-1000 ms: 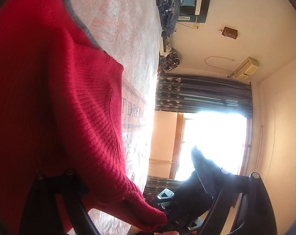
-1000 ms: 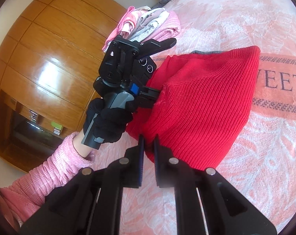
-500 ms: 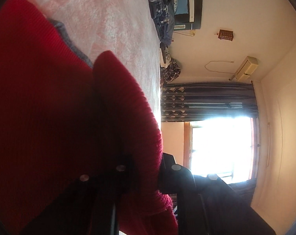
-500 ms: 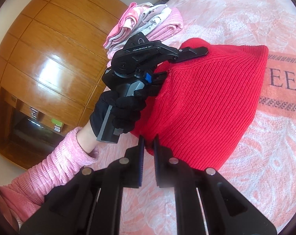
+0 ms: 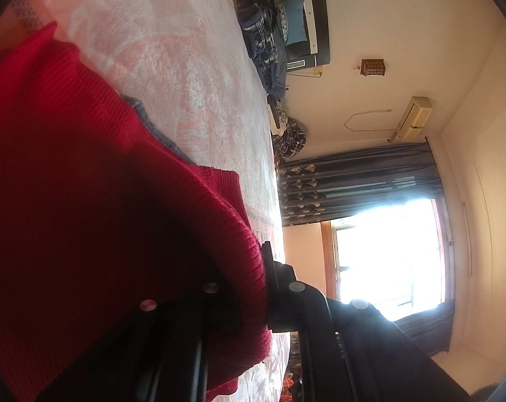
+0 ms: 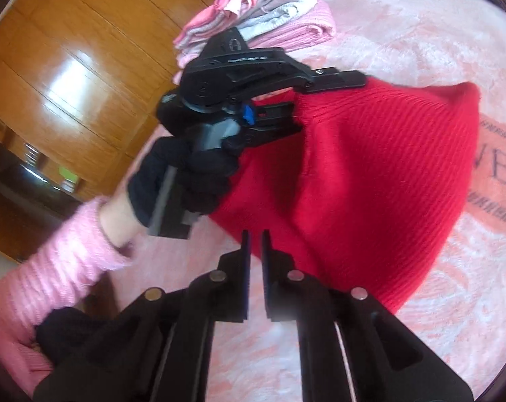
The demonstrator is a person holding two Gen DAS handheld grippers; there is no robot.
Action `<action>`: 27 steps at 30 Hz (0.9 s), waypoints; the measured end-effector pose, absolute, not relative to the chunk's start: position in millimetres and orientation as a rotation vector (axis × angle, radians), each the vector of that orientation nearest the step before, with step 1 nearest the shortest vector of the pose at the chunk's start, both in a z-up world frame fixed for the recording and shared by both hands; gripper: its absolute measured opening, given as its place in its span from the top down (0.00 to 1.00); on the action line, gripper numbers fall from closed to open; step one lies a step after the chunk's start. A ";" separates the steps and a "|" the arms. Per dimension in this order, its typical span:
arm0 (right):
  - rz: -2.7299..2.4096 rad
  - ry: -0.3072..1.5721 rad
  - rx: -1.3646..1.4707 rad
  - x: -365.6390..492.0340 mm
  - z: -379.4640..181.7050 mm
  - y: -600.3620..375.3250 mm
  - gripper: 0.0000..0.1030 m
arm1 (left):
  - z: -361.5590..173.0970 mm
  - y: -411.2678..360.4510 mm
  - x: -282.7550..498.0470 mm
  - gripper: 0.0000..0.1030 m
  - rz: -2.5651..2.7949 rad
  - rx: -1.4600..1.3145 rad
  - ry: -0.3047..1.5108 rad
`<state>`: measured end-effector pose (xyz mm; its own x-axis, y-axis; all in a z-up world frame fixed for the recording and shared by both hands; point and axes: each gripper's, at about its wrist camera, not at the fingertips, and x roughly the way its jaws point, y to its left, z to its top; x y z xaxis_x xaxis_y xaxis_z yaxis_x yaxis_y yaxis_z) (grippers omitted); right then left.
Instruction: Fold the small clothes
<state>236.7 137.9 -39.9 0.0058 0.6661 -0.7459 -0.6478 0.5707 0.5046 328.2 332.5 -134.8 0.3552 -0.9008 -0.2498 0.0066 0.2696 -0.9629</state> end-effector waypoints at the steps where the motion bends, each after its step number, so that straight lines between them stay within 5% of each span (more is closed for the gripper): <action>1: 0.999 1.169 -0.027 235.0 -44.8 139.1 0.78 | -136.8 336.4 328.5 0.91 -0.774 -1.109 1.021; 12: 0.912 1.151 -0.260 232.9 -96.8 184.2 0.55 | -145.4 342.2 337.3 0.91 -0.803 -1.034 1.012; 13: 0.902 1.140 -0.284 232.6 -98.8 186.9 0.58 | -147.2 342.3 337.6 0.91 -0.803 -1.040 1.012; 14: 0.882 1.128 -0.306 232.0 -99.9 188.3 0.76 | -149.6 342.7 337.8 0.91 -0.802 -1.045 1.013; 16: 0.882 1.130 -0.278 236.2 -100.3 183.4 0.93 | -153.3 343.4 338.1 0.91 -0.792 -1.046 1.019; 22: 1.063 1.248 0.149 252.7 -90.2 150.2 0.96 | -156.5 351.6 330.4 0.91 -0.780 -1.079 1.011; 27: 1.173 1.202 0.211 242.2 -61.6 162.7 0.96 | -134.8 376.4 325.5 0.91 -0.775 -1.115 0.944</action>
<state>242.2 162.7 -61.6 -0.1043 0.7870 -0.6080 -0.5888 0.4438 0.6755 325.5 376.4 -134.8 0.4095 -0.8836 -0.2269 0.0497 0.2700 -0.9616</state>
